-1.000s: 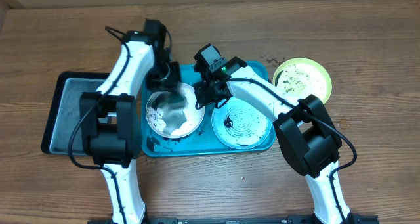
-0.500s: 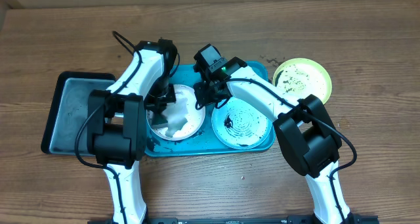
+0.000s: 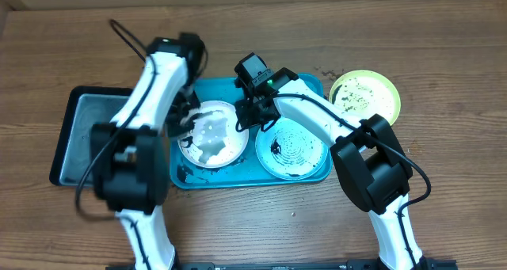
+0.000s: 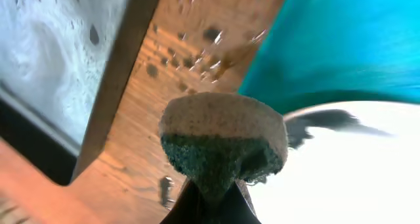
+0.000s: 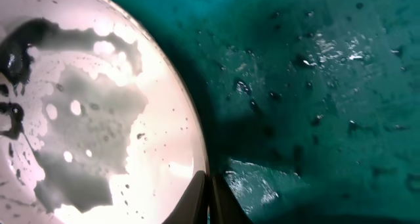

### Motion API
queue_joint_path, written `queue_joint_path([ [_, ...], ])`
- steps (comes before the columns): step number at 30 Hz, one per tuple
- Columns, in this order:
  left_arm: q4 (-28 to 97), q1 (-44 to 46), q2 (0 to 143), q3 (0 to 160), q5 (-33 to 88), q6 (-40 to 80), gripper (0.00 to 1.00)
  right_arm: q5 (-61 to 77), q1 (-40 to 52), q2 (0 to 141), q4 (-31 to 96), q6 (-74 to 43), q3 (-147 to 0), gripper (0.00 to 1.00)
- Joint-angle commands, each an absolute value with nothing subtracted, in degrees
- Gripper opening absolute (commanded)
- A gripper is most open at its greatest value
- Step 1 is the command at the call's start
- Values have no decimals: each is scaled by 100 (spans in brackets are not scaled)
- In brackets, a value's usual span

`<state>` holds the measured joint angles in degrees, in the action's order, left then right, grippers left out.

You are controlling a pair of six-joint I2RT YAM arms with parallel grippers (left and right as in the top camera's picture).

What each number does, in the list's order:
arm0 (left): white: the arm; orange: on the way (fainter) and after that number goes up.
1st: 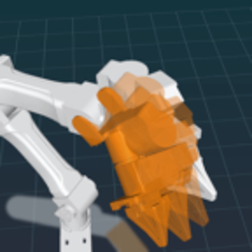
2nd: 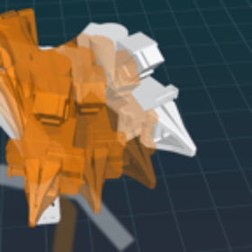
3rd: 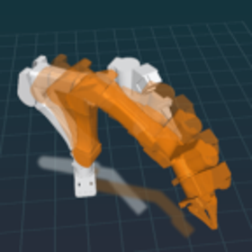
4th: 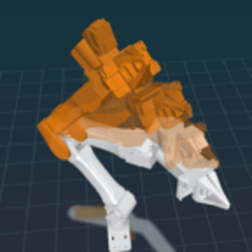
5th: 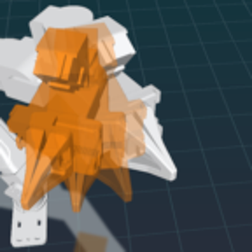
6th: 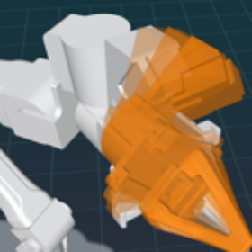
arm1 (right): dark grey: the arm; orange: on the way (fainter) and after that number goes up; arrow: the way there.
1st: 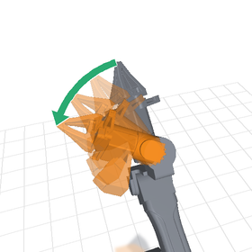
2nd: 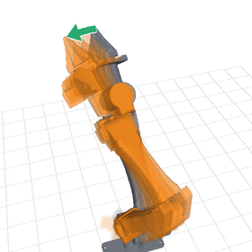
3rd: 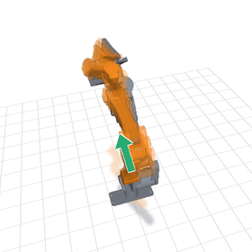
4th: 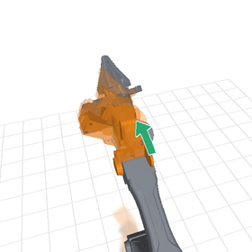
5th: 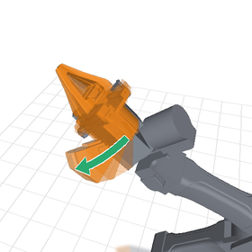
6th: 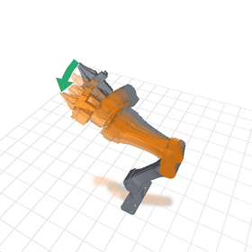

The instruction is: Clean dirty plates on tray and stack at the side

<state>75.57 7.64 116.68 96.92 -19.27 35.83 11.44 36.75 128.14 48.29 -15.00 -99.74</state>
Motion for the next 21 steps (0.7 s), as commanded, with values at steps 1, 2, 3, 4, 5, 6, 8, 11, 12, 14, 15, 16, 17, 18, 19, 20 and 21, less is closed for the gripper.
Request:
queue_joint_path([
  [1,7352,213,10460,9955,-777,3162,4,1004,3647,12446,4880,-1490,-10151,4],
  [2,7317,62,10311,9957,-543,3048,4,980,3656,12374,4886,-1485,-10151,4],
  [3,7301,-143,10151,9957,-272,2932,4,895,3669,12285,4901,-1474,-10151,4],
  [4,7301,-329,10036,9955,-69,2858,4,764,3684,12208,4928,-1474,-10151,4],
  [5,7314,-576,9920,9955,167,2768,4,593,3706,12134,4956,-1474,-10151,4],
  [6,7332,-829,9837,9955,373,2681,4,316,3736,12042,4998,-1474,-10151,4],
  [8,7371,-1313,9769,9955,611,2558,4,-427,3830,11850,5109,-1470,-10178,4],
  [11,7494,-1955,9815,9948,725,2526,4,-1319,4014,11572,5247,-1201,-10254,4],
  [12,7540,-2145,9843,9948,840,2523,4,-1594,4115,11465,5297,-1039,-10294,4],
  [14,7592,-2449,9896,9948,1085,2517,4,-2047,4309,11314,5417,-880,-10379,4],
  [15,7596,-2585,9913,9948,1212,2456,4,-2366,4447,11242,5513,-840,-10442,4],
  [16,7588,-2681,9926,9948,1310,2394,4,-2705,4591,11187,5614,-840,-10512,4],
  [17,7583,-2759,9926,9948,1365,2368,4,-2989,4718,11155,5695,-840,-10565,4],
  [18,7585,-2816,9926,9948,1369,2370,4,-3321,4864,11124,5765,-829,-10624,4],
  [19,7585,-2869,9926,9948,1382,2370,4,-3601,5017,11107,5808,-768,-10672,4],
  [20,7592,-2904,9926,9948,1382,2368,4,-3791,5131,11100,5835,-705,-10702,4],
  [21,7601,-2928,9926,9948,1385,2368,4,-4064,5277,11100,5850,-670,-10735,4],
])
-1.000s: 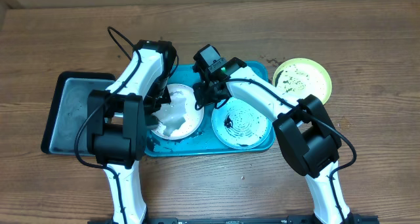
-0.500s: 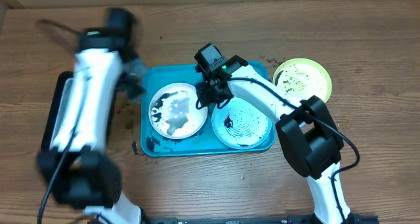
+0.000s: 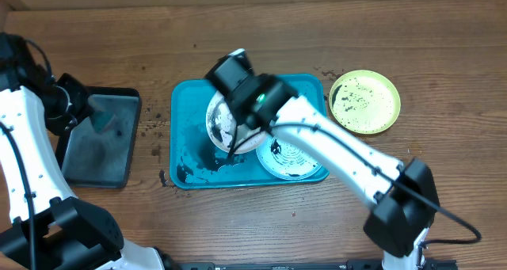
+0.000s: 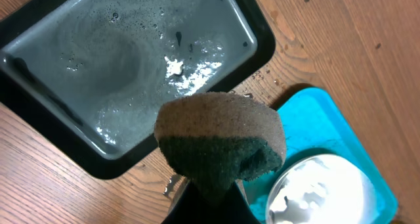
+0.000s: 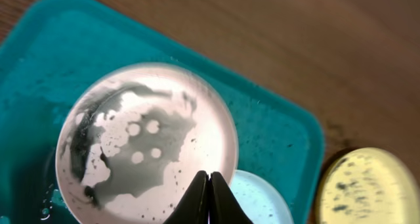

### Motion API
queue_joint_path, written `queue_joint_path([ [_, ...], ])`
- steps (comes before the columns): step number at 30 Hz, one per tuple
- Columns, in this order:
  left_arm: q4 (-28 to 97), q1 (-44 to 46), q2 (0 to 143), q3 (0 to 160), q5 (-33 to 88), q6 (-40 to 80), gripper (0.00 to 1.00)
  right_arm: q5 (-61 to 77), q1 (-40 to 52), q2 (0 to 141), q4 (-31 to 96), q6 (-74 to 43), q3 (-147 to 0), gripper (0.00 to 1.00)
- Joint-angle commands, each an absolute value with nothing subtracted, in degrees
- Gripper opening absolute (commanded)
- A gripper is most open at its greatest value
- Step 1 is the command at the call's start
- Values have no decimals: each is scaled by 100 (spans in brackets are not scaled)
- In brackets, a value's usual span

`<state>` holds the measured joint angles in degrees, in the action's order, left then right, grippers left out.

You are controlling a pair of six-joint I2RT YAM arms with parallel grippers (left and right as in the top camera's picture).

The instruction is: Clean dirty plates on tray and stack at the side

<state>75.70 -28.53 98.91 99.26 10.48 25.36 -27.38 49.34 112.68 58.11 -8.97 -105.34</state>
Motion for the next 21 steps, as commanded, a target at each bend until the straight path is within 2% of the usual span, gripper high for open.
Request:
queue_joint_path([
  [1,7603,-2928,9926,9948,1382,2368,4,-4272,5398,11100,5846,-613,-10746,4],
  [5,7605,-2919,9926,9948,1404,2300,4,-4635,5765,11100,5833,-567,-10744,4],
  [7,7607,-2921,9926,9948,1404,2261,4,-4624,5756,11100,5898,-1085,-10744,7],
  [11,7629,-2921,9926,9948,1406,2224,4,-3583,5207,11102,5975,-1839,-10742,40],
  [13,7629,-2921,9926,9948,1431,2224,4,-2517,4685,11102,5975,-2014,-10733,61],
  [14,7629,-2921,9926,9948,1455,2222,4,-2130,4466,11107,5981,-2084,-10728,65],
  [18,7623,-2880,9926,9948,1452,2222,4,-349,3306,11220,6038,-2318,-10720,67],
  [21,7620,-2880,9926,9948,1450,2222,4,495,2751,11417,6058,-2276,-10720,67],
])
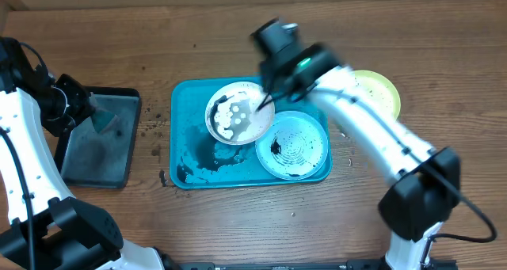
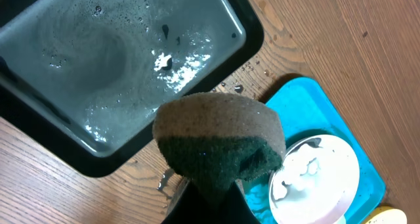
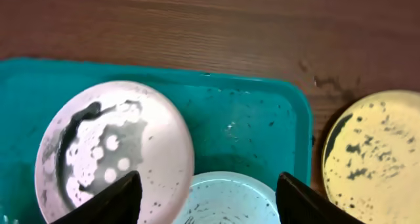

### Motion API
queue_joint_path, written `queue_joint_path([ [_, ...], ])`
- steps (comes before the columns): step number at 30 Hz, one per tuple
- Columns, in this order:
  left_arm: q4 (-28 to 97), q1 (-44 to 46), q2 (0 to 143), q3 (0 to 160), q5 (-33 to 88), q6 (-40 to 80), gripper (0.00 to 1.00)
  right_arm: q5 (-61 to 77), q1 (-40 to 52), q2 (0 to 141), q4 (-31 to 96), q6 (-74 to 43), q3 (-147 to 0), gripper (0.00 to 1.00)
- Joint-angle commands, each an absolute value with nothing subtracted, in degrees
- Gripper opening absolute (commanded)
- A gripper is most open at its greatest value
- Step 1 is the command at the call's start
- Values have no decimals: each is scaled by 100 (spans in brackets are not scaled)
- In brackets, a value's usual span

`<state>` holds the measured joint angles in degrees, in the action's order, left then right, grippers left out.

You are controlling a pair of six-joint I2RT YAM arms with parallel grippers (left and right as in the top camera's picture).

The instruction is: Clean dirty plates on tray and stack at the side

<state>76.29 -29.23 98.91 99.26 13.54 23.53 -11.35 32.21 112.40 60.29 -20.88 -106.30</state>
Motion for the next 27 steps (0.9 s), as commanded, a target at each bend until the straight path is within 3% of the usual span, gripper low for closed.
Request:
queue_joint_path([
  [1,7616,-2880,9926,9948,1452,2222,4,746,2609,11507,6062,-2191,-10720,68],
  [5,7577,-2871,9926,9948,1452,2222,4,1584,2392,11957,6064,-1699,-10720,72],
  [14,7540,-2836,9926,9946,1450,2200,4,1573,2502,12569,5992,-1632,-10720,79],
  [18,7533,-2834,9926,9946,1452,2200,4,1586,2508,12805,5863,-1629,-10720,77],
  [23,7516,-2834,9926,9946,1452,2200,4,1680,2512,12945,5774,-1627,-10711,66],
  [27,7516,-2818,9926,9946,1450,2200,4,1682,2512,13085,5708,-1629,-10711,66],
])
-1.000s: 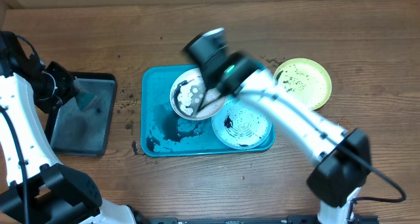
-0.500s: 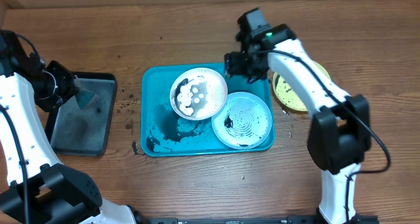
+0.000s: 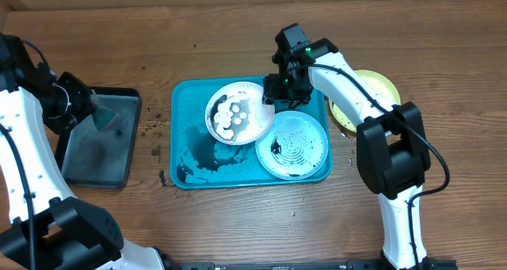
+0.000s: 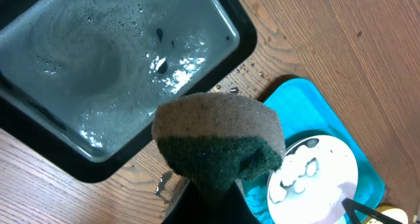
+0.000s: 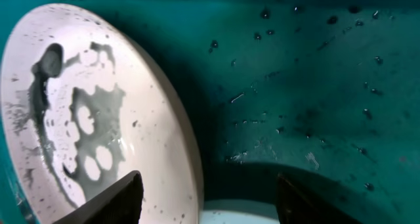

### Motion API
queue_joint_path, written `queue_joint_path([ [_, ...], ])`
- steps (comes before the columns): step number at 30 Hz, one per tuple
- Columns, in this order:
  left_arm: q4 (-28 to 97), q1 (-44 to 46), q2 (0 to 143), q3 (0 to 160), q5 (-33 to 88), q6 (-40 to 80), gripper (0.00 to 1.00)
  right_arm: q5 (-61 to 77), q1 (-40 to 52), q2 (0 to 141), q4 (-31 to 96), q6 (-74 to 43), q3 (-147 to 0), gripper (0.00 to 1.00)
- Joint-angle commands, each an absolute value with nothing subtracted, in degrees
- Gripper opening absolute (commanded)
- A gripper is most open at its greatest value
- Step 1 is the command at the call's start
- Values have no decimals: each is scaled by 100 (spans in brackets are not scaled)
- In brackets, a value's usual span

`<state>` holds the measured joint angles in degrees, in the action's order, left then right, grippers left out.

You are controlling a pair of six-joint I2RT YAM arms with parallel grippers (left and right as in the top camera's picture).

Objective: Clean dirty plates on tray and stack at the side
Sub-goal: 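Grip and tilt the white plate up off the tray with the right gripper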

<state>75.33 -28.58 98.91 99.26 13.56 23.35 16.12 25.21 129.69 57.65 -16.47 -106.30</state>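
A white plate [image 3: 235, 113] with grey soapy film and dark smears lies at the back of the teal tray [image 3: 187, 155], touching a pale plate [image 3: 291, 146] that carries a black smear. My right gripper [image 3: 273, 92] stands open low at the white plate's right rim; in the right wrist view its fingers [image 5: 108, 201] straddle the white plate's [image 5: 85, 106] edge and bare tray [image 5: 295, 86]. My left gripper [image 4: 213, 184] is shut on a brown-and-green sponge [image 4: 220, 142], held over the table between the basin and the tray.
A black basin [image 3: 95, 147] of grey water sits at the left. A yellow-green plate [image 3: 379, 92] with dark specks lies on the table right of the tray. Water drops and dark specks dot the wood [image 3: 154, 131] between basin and tray.
My right gripper, still open, was high above the tray's back and is now low at the white plate's right rim. The left gripper with the sponge has hardly moved.
First my left gripper held the sponge at the white plate's left edge while the right was shut at its right rim. Then the sponge was by the basin and the plate sat further back. Then the right gripper was open above the tray, now low beside the plate.
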Motion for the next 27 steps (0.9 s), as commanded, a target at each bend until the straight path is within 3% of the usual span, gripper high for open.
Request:
queue_joint_path([
  [1,7516,-2803,9926,9946,1452,2200,4,1682,2512,13135,5712,-1629,-10711,64],
  [5,7491,-2744,9926,9946,1448,2180,4,1684,2519,13203,5719,-1629,-10709,53],
  [11,7474,-2729,9926,9946,1448,2180,4,1682,2696,13203,5596,-1629,-10713,4],
  [21,7476,-2729,9926,9935,1455,2182,4,1540,2827,13155,6119,-1625,-11699,4],
  [27,7470,-2729,9926,9904,1446,2185,4,-355,3273,12862,7157,-1317,-12759,4],
])
